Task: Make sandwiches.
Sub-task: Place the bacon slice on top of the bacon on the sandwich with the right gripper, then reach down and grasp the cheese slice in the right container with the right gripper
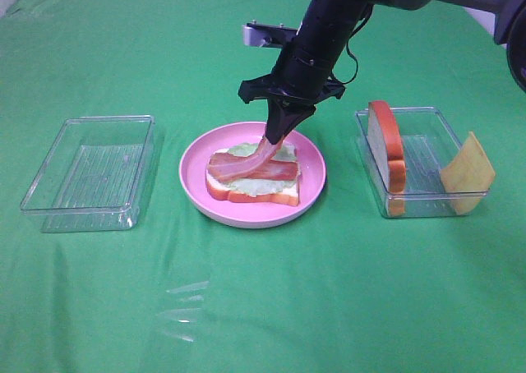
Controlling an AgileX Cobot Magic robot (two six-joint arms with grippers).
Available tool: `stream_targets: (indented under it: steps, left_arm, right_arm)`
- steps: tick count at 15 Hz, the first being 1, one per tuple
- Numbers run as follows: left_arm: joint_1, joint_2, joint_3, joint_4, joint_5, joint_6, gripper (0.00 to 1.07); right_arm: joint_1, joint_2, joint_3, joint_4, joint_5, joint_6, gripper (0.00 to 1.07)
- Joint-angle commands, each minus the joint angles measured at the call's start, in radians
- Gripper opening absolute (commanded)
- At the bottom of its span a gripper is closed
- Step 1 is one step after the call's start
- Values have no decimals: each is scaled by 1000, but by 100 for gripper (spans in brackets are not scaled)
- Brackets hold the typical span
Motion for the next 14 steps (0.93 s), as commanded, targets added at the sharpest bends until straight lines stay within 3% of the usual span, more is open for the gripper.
stream_targets:
  steps: [1,3,4,6,7,11,13,14]
  left_arm:
    - [-2,-19,2,-3,-9,-2,100]
    - [-2,-19,2,-3,-9,-2,100]
    - [-2,-19,2,-3,-9,-2,100]
    - [-2,-19,2,-3,-9,-2,100]
    - [-2,-19,2,-3,-9,-2,100]
    - [-2,-19,2,-3,-9,-2,100]
    - [-2,-19,2,-3,-9,-2,100]
    - [-2,-19,2,-3,-9,-2,100]
  right_arm:
    - [-4,0,-6,-7,2,7,0]
    - [-4,0,-6,-7,2,7,0]
    - [-4,0,-6,-7,-2,7,11]
    - [-4,-8,-6,-4,6,7,43]
    - [-4,-33,-7,-7,10,11,75]
    - [-4,-106,-7,-27,5,38,89]
    - [-4,-135,-7,-101,8,104,92]
    - [-4,-186,-7,-227,102,204,92]
